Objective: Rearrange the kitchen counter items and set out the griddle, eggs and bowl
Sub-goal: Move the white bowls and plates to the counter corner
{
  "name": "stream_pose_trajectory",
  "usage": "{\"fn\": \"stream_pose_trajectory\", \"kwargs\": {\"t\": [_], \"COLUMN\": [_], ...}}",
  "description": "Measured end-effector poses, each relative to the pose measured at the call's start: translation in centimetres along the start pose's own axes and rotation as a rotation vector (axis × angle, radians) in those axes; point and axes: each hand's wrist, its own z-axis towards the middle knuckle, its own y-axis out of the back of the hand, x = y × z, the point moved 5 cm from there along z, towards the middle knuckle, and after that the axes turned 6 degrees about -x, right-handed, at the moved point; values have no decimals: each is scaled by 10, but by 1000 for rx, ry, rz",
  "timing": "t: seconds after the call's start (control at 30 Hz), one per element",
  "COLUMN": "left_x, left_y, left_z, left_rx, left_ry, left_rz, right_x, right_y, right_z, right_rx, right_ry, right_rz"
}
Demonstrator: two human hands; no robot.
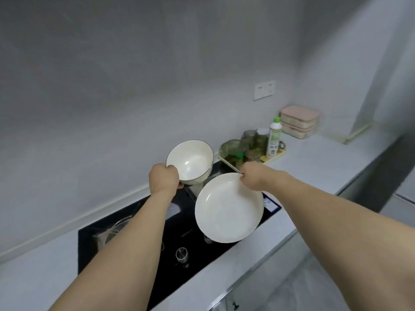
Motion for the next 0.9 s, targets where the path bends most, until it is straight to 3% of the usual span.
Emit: {"fn": "stream_pose_trajectory", "kwargs": {"t": [0.17,0.43,0.9], "left_x": [-36,-87,-177], "left_y": [-94,-197,-358], "left_z": [-12,-26,22], "left_rx": [77,165,194], "left_ry": [-133,-224,-271], "left_rz": [43,23,-22], "right_x": [-97,-196,-309], "right_y": [28,37,101], "right_z": [-17,-16,79], "right_rx": [-59,-86,-127], "right_ry": [-145,-294,-314], "right_rz": [43,117,186]}}
